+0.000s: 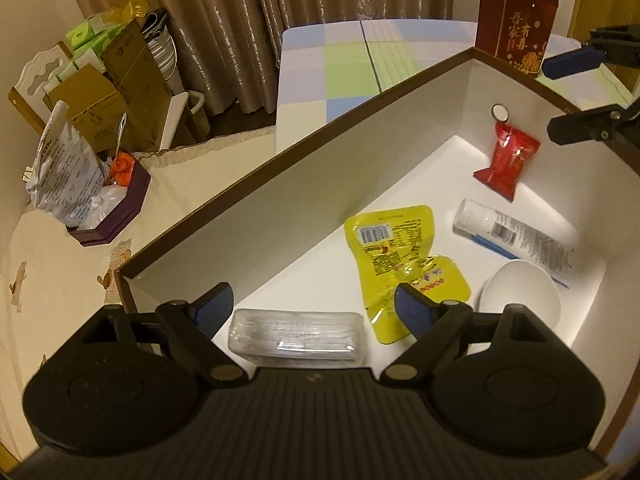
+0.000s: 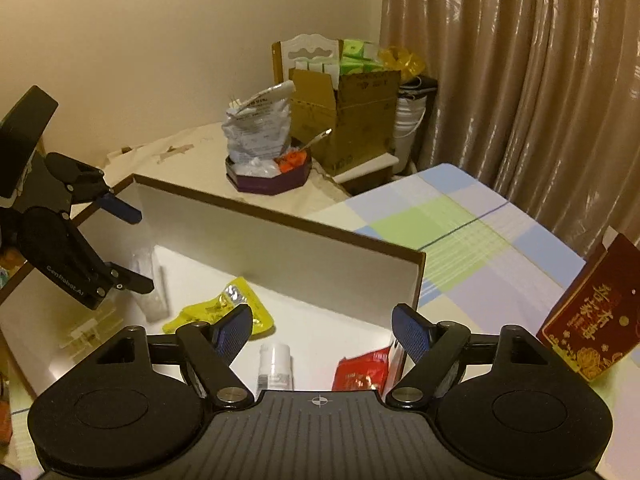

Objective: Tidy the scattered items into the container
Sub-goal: 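Open both tools to drop the packet and floss case into the box, then move both tools back toward the scrunchie and cotton-swab bag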

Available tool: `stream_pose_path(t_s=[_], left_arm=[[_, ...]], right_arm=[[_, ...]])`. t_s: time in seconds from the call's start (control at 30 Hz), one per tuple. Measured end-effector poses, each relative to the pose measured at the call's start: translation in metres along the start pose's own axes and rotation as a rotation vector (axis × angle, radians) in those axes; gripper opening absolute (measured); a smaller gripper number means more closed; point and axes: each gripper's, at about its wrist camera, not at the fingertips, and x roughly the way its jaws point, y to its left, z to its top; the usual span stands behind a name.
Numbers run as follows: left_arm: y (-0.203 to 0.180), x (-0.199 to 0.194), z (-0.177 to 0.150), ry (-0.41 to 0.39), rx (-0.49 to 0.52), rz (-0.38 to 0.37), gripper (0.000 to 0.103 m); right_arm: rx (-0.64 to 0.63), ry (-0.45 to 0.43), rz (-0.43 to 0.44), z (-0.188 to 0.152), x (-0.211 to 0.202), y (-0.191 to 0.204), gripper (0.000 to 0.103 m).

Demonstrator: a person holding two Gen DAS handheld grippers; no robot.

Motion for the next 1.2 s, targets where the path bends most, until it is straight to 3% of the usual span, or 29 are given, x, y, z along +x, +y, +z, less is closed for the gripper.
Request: stream_pose_path(t_s=[0.47,0.57,0.83,1.2], left_arm=[[-0.012,-0.027,-0.009,0.036,-0.1,0.022,0.092],[-0.016,-0.037,-0.009,0.034,-0.117,0.031,0.093],[-0.032,-0.064,-0.015,0.041,-0.148,0.086,0.097],[-0.055,-0.109,-0.026,-0.009,-0.167,0.169,0.102]], right_arm=[[-0.014,0.058,-0.014,-0.016,-0.018,0.014,0.083],[-0.005,0.038,-0.037,-0.018,-0.026,0.016,0.103],[0.007,0.023,-0.051,-0.025,-0.046,0.024,0.103],[0.021,-0.037,-0.089,-0.04,-0.088,0.036,0.103]])
